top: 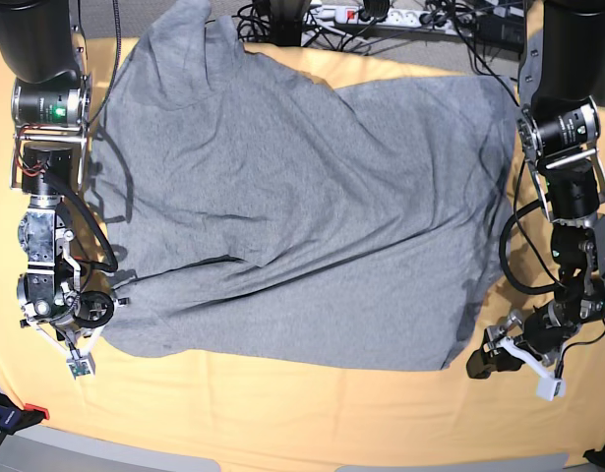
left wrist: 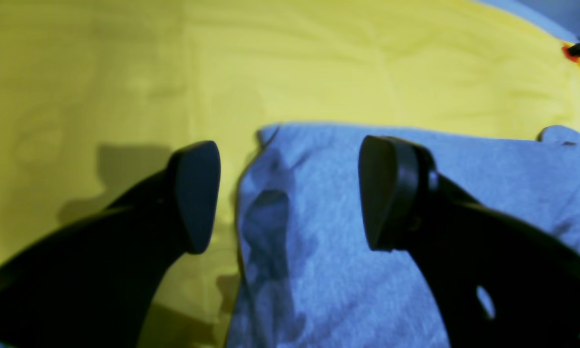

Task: Layout the t-shirt on the table in an organized manner, then fold the t-shirt properly
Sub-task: 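Drag the hem with the left gripper away from the right gripper, then pull the hem corner with the right gripper outward, away from the left gripper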

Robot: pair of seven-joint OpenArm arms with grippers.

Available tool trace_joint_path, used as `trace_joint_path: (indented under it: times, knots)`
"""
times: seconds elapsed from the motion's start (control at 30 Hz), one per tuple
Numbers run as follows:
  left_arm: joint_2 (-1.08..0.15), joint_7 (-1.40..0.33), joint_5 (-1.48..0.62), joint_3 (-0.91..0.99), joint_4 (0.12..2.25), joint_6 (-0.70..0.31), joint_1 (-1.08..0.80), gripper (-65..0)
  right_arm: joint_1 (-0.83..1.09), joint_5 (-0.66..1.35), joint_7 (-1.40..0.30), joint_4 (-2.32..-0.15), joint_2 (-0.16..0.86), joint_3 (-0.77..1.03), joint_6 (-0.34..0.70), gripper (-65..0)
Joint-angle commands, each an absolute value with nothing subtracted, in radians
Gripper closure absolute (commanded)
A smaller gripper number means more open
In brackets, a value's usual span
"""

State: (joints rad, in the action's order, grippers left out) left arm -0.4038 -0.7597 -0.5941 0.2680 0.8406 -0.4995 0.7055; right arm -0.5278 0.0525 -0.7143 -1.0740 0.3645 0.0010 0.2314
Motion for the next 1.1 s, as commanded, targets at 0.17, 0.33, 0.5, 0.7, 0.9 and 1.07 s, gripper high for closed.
trace_joint_path:
  times: [0.17, 0.33, 0.5, 0.7, 0.9, 1.07]
  knots:
    - [-0.404, -0.741, -0.604, 0.268, 0.856, -0.500, 0.703, -46.0, -0.562, 0.052, -0.778, -1.091, 0.379, 0.006, 0.118, -10.9]
    - [-0.404, -0.741, -0.606, 0.268, 0.856, -0.500, 0.636, -46.0, -0.563, 0.051, -0.990, -1.091, 0.380, 0.006, 0.153, -37.6]
    - [-0.405, -0.746, -0.619, 0.268, 0.856, -0.504, 0.606, -46.0, -0.563, 0.051, -0.985, -1.091, 0.380, 0.006, 0.193, -32.5]
    - [-0.420, -0.789, -0.649, 0.269, 0.856, -0.504, 0.607, -46.0, -0.583, 0.154, -0.852, -1.091, 0.380, 0.007, 0.204, -35.0]
    - [-0.423, -0.797, -0.669, 0.268, 0.856, -0.504, 0.607, -46.0, -0.630, 0.279, -0.792, -1.091, 0.380, 0.007, 0.279, -41.1]
    - [-0.424, -0.805, -0.667, 0.268, 0.856, -0.504, 0.607, -46.0, -0.634, 0.406, -0.736, -1.090, 0.377, 0.007, 0.359, -41.1]
